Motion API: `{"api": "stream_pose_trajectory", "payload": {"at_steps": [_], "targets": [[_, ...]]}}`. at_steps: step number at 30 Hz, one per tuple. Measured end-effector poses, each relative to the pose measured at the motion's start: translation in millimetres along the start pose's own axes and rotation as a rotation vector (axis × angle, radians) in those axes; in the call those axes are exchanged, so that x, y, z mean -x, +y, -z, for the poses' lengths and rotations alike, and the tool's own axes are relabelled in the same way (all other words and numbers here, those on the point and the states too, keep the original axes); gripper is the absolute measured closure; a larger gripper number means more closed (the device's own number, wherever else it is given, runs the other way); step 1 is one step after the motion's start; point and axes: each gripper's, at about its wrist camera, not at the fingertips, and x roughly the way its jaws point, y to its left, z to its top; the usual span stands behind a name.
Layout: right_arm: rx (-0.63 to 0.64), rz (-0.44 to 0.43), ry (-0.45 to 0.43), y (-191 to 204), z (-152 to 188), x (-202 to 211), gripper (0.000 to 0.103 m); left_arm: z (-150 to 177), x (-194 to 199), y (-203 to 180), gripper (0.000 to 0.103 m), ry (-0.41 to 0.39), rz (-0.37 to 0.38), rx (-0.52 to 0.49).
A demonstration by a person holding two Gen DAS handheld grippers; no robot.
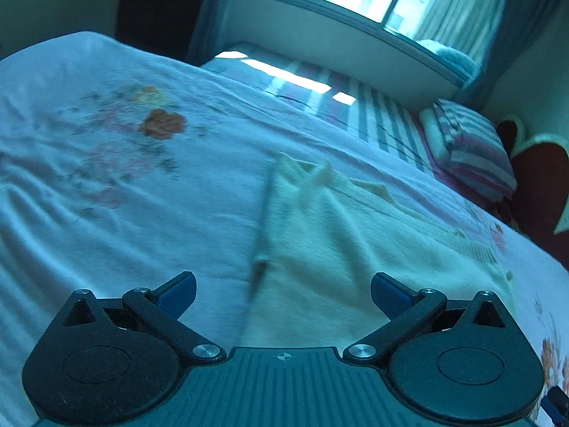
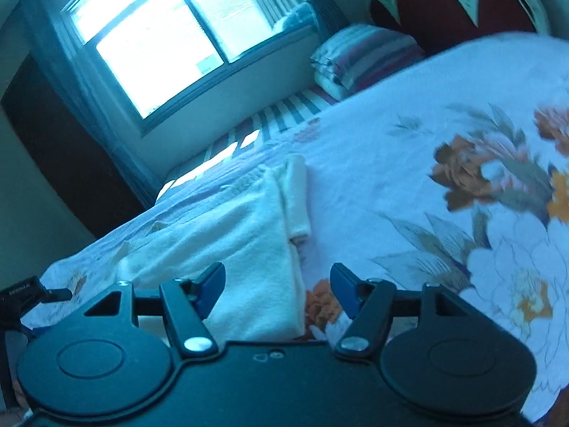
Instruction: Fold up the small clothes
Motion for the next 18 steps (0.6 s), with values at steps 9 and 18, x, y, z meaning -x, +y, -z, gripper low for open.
{"api": "stream_pose_trajectory", "payload": {"at_steps": [9, 18], "targets": [[0.171, -0.187, 0.099, 76.9, -3.7, -38.6, 0.036, 13.4, -35.0, 89.7, 0.0, 0.1, 0.154, 0.354], [0.159, -0.217, 0.153, 86.6, 7.9, -43.0, 0.036, -27.0, -90.7, 103.0, 0.0, 0.131, 0.311, 0.438]]}}
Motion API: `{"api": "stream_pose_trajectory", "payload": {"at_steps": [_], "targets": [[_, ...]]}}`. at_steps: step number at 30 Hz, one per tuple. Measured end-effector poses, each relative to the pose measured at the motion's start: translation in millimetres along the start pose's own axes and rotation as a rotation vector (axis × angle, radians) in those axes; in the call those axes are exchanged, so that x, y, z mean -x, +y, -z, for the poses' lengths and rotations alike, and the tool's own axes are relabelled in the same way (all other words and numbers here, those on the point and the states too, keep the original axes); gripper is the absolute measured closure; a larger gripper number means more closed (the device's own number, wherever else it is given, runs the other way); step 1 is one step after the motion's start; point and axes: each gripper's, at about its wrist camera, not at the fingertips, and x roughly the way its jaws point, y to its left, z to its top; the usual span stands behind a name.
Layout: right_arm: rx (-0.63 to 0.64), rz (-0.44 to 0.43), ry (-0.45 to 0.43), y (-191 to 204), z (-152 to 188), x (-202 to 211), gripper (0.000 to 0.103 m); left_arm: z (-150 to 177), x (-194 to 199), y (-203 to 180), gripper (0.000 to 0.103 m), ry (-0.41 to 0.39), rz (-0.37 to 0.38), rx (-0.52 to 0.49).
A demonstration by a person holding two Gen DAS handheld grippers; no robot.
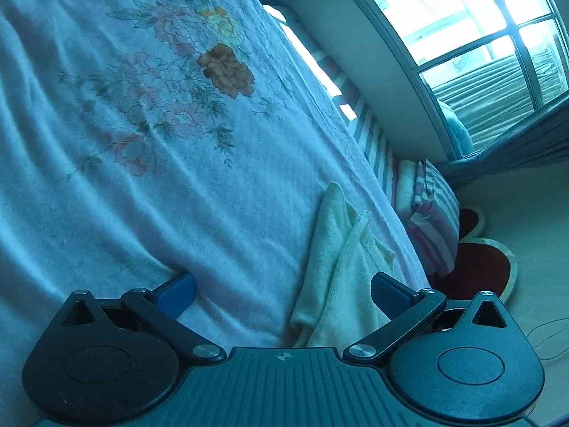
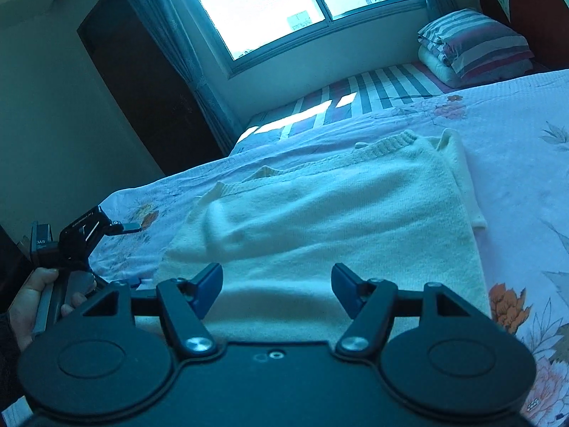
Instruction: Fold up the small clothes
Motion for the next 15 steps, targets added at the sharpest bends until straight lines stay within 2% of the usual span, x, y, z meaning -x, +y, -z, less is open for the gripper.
{"api": "stream_pose_trajectory", "payload": {"at_steps": [2, 6, 8, 10, 12, 15], "targets": [[0.001, -0.003, 0.0, -0.1, -1.3, 0.0, 0.036, -6.2, -10.1, -2.9, 0.0, 0.038, 0.046, -0.014], [0.011, -0.01, -0.003, 0.8, -1.3, 3.3, 0.036, -0.4, -13.9, -19.1, 0.0, 0.054, 0.069, -0.074], [0.026, 0.005, -0.01, 2.8, -0.4, 6.6, 0.035, 8.7, -11.9, -31.6, 0.0, 0.048, 0.028, -0.16], [0.029, 0.024, -0.022, 4.6, 1.2, 12.8, 0.032, 25.7, -0.1, -54.3, 0.0, 0.04, -0.009, -0.295], [0.022, 0.03, -0.04, 5.9, 3.4, 21.4, 0.027, 43.8, 9.2, -72.1, 0.0, 0.041, -0.018, -0.4], [0.014, 0.039, -0.043, 9.3, 8.6, 30.1, 0.027, 62.3, 19.8, -82.7, 0.0, 0.034, 0.011, -0.446]]}}
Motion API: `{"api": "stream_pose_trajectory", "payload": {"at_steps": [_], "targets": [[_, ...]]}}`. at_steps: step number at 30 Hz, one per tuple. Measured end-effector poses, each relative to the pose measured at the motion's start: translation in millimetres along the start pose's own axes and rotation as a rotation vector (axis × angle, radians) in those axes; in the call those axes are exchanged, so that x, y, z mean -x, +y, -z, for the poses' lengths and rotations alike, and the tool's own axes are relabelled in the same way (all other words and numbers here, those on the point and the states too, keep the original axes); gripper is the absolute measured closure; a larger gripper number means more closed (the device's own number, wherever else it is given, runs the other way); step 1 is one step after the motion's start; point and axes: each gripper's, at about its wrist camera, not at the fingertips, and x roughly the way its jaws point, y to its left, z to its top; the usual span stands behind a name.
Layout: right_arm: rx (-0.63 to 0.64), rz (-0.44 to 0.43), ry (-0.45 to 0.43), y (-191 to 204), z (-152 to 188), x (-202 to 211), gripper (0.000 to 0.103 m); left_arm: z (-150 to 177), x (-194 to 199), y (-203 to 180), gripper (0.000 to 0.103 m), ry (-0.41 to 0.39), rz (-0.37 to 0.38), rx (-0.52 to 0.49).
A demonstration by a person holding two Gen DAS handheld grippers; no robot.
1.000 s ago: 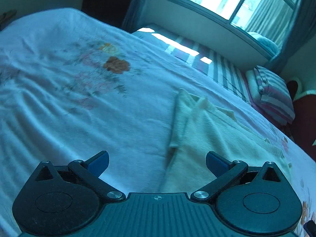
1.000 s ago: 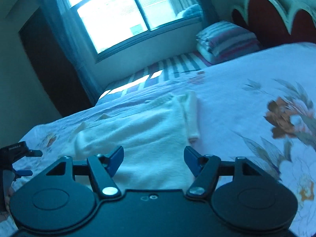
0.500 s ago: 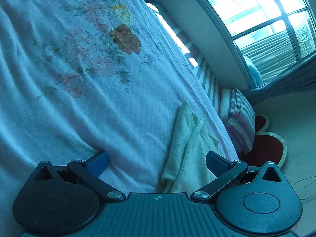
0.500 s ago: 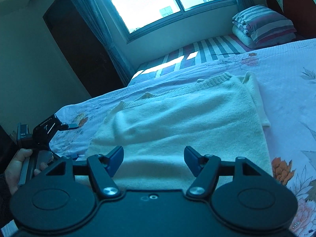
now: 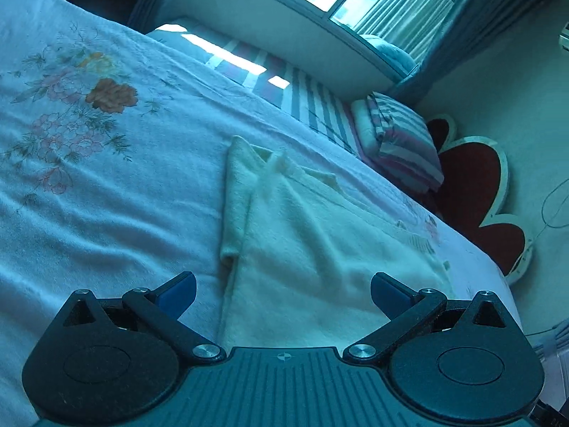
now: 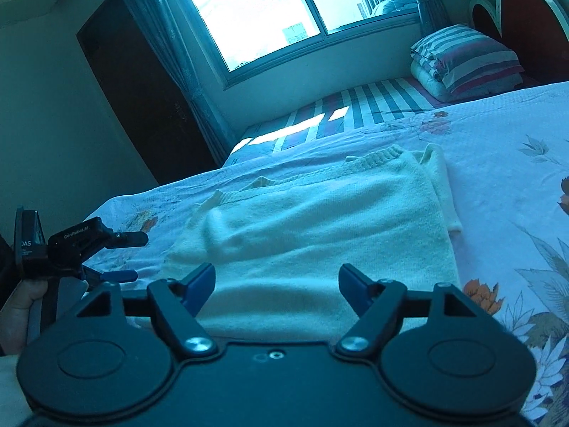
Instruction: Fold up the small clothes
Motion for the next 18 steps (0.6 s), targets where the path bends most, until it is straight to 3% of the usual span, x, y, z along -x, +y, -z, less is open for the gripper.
{"api": "stream_pose_trajectory", "payload": {"at_steps": [3, 5, 8, 12, 18], "targets": [[-0.009, 0.006, 0.007, 6.0, 5.9, 6.7, 0.028, 1.8, 4.5, 13.2, 0.0, 0.012, 0.067, 0.055], [-0.022, 0.106, 0.05, 8.2, 9.5, 1.7, 0.032, 1.6, 7.0, 27.7, 0.0, 0.021, 0.085, 0.12], [-0.08, 0.095, 0.074, -0.9, 19.0, -3.2, 0.033, 3.4, 10.8, 48.5, 0.0, 0.017, 0.122, 0.196], [-0.129, 0.073, 0.071, -8.8, 26.7, -6.8, 0.034, 11.3, 17.4, 62.1, 0.0, 0.032, 0.134, 0.194], [-0.075, 0.012, 0.064, 9.3, 22.0, -7.7, 0.034, 35.1, 27.2, 75.3, 0.0, 0.06, 0.203, 0.306]]}}
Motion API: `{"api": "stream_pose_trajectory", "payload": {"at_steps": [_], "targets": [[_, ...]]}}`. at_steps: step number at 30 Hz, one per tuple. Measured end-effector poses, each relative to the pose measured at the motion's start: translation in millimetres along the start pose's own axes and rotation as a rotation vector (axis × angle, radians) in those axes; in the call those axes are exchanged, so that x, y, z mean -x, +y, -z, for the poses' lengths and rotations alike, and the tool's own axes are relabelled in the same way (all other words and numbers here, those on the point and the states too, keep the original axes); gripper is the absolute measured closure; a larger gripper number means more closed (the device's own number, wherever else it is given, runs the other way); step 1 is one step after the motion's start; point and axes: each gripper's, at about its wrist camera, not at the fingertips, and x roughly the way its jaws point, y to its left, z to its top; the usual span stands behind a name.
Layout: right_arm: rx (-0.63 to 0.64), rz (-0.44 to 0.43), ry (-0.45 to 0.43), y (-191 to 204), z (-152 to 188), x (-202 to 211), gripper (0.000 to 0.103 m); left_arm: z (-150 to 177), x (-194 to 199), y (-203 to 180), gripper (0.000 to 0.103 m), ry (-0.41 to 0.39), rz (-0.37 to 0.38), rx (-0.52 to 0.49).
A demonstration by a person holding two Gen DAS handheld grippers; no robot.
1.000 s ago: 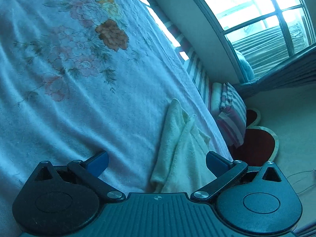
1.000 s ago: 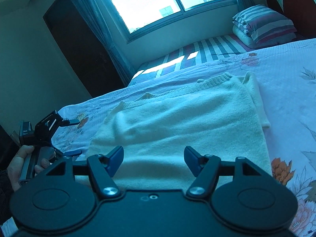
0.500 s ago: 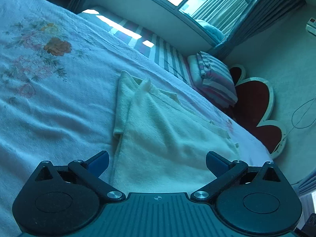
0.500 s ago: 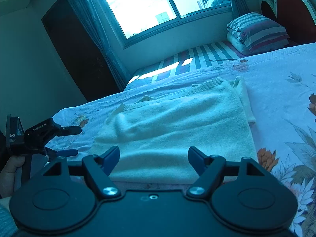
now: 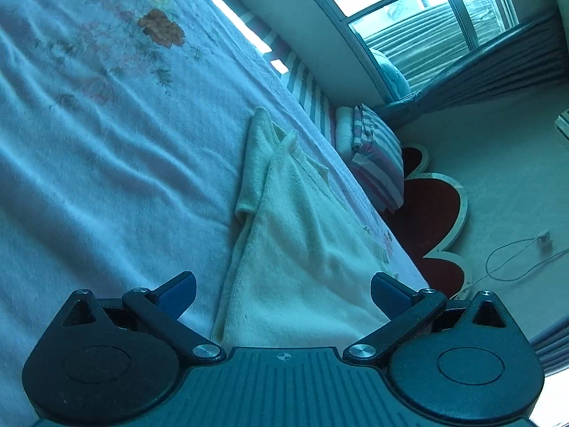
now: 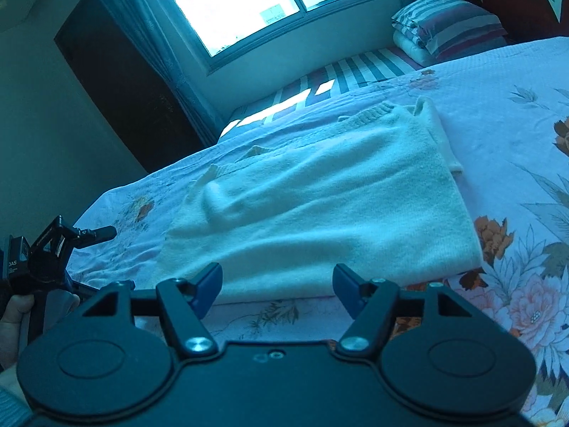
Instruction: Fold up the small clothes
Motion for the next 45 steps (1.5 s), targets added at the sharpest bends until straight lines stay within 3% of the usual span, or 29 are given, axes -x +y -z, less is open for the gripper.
{"api": "stream_pose_trajectory", "payload": {"at_steps": [7, 16, 18, 19, 20, 25, 30, 37, 42, 45], "targets": [[0.025, -0.026, 0.003, 8.1, -1.1, 0.4, 0.034, 24.9, -16.1, 9.6, 0.0, 0.054, 0.042, 0.049], [0.036, -0.027, 0.012, 0.1, 3.6, 2.8, 0.034, 29.0, -37.7, 3.7, 0.003, 0.021, 0.057, 0.03], [0.037, -0.028, 0.012, -1.2, 3.7, 3.6, 0.034, 28.8, -41.7, 4.1, 0.052, 0.038, 0.029, 0.039], [0.039, -0.029, 0.012, -2.1, 3.8, 4.4, 0.034, 28.5, -45.5, 8.4, 0.09, 0.061, 0.009, 0.065], [0.042, -0.028, 0.011, -2.7, 3.6, 4.9, 0.034, 29.6, -47.8, 14.0, 0.092, 0.067, 0.012, 0.093], [0.04, -0.028, 0.013, -9.4, 2.9, 6.0, 0.034, 36.7, -50.0, 32.0, 0.092, 0.07, 0.056, 0.193], [0.034, -0.036, 0.019, -13.3, 4.9, 5.6, 0.034, 41.2, -50.0, 32.2, 0.092, 0.071, 0.042, 0.183], [0.055, -0.057, 0.027, -9.2, 6.4, 4.6, 0.034, 36.8, -53.3, 25.0, 0.096, 0.09, 0.01, 0.125], [0.106, -0.056, 0.025, 0.3, 10.4, 2.3, 0.033, 27.9, -48.3, 6.5, 0.096, 0.076, -0.057, 0.065], [0.254, -0.049, -0.023, 23.0, 2.8, -1.0, 0.033, 22.5, -44.8, -5.7, 0.096, 0.07, -0.062, 0.041]]}}
